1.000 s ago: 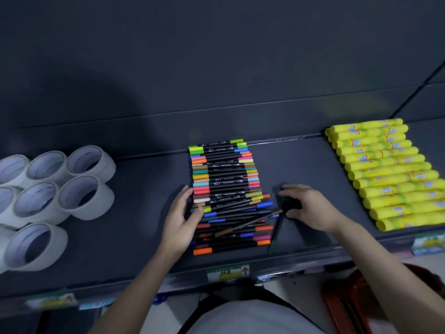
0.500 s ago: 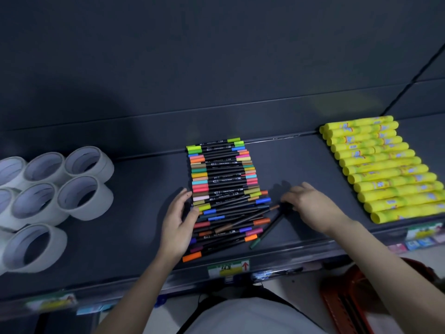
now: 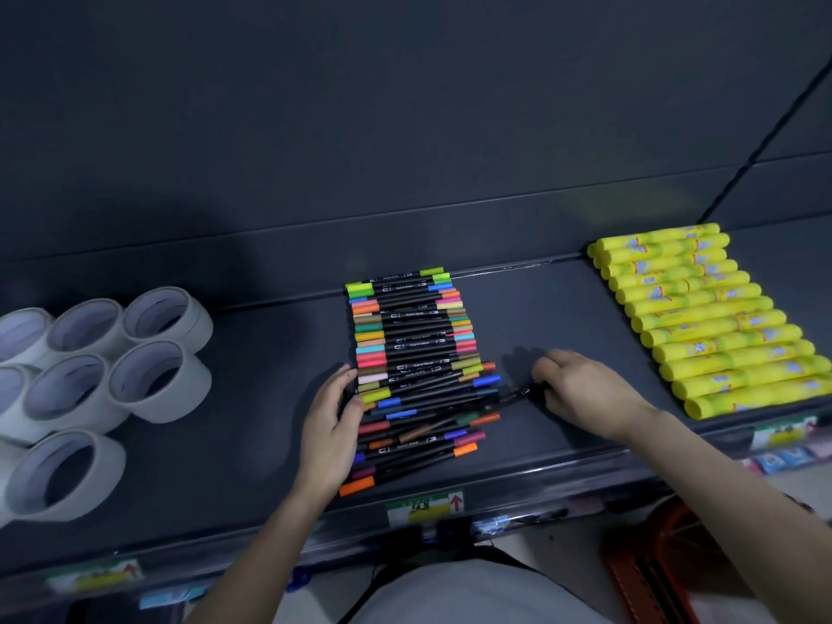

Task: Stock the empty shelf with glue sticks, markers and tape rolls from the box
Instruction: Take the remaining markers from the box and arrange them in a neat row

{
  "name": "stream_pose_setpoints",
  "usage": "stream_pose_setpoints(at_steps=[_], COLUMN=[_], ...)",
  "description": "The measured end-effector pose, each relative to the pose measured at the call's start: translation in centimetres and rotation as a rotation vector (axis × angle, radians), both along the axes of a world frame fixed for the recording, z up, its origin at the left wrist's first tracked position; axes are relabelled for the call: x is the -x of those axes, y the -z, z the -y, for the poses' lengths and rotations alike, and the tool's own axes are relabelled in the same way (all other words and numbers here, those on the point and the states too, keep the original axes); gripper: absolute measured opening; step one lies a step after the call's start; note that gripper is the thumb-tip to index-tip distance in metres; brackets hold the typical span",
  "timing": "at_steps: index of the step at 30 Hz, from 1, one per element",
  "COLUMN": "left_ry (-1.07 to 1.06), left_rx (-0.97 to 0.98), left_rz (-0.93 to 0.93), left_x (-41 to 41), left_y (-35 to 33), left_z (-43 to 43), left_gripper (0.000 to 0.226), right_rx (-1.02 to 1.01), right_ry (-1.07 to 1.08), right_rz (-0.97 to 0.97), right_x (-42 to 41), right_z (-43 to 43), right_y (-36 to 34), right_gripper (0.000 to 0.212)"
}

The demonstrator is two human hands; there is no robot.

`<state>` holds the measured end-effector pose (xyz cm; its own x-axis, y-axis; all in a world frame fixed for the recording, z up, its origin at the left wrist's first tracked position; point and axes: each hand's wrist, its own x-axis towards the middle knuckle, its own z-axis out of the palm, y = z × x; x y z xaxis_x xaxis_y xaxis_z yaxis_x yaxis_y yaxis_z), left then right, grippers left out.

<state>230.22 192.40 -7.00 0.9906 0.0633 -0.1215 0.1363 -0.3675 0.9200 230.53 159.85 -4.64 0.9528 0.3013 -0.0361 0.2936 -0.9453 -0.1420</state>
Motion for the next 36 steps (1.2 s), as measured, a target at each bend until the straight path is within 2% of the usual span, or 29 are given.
stream_pose_setpoints(at_steps=[7, 9, 11, 14, 18, 21, 24, 27, 28, 32, 34, 36], left_ry=[-0.048, -0.058, -0.074, -0.095, -0.167, -0.232, -0.207, -0.164, -0.153, -0.128, -0.122, -0.097], left_rx=[0.031, 0.032, 0.028, 0.046, 0.102, 0.155, 0.189, 0.203, 0.199, 0.188, 0.174, 0.135], left_rz=[-0.012, -0.013, -0.009, -0.011, -0.003, -0.005, -0.006, -0.008, -0.007, -0.031, -0.03, -0.019], left_x=[0.3, 0.4, 0.6, 0.6, 0.3, -0.1, 0.0, 0.1, 0.1, 0.2, 0.3, 0.4], left_y=[-0.5, -0.6, -0.6, -0.8, -1.2, -1.1, -1.6, -2.3, -2.4, -2.9, -3.0, -2.4], left_z=[0.9, 1.1, 1.1, 1.9, 4.0, 4.5, 4.5, 4.2, 3.8, 2.6, 2.6, 2.8], left_gripper=[0.037, 0.037, 0.039, 0.043, 0.046, 0.046, 0.043, 0.039, 0.037, 0.041, 0.042, 0.042], right_rx=[-0.144, -0.227, -0.44, -0.775, -1.038, -1.109, -1.173, -1.151, -1.087, -0.695, -0.595, -0.562], right_ry=[-0.157, -0.055, 0.177, 0.437, 0.503, 0.556, 0.555, 0.469, 0.4, 0.131, 0.076, 0.062], right_rz=[0.171, 0.159, 0.03, -0.13, -0.174, -0.18, -0.185, -0.211, -0.228, -0.4, -0.463, -0.471], right_x=[0.4, 0.1, 0.1, 0.5, 1.2, 1.4, 1.5, 1.4, 1.4, 1.9, 2.3, 2.4], right_z=[-4.6, -5.6, -6.3, -7.9, -10.9, -11.5, -11.4, -10.3, -9.6, -7.6, -7.7, -8.2], right_y=[0.3, 0.6, 0.6, 0.6, 0.7, 1.1, 0.8, 0.7, 0.8, 0.7, 0.6, 0.5], right_gripper=[0.025, 0.034, 0.045, 0.045, 0.043, 0.043, 0.041, 0.045, 0.052, 0.112, 0.124, 0.125])
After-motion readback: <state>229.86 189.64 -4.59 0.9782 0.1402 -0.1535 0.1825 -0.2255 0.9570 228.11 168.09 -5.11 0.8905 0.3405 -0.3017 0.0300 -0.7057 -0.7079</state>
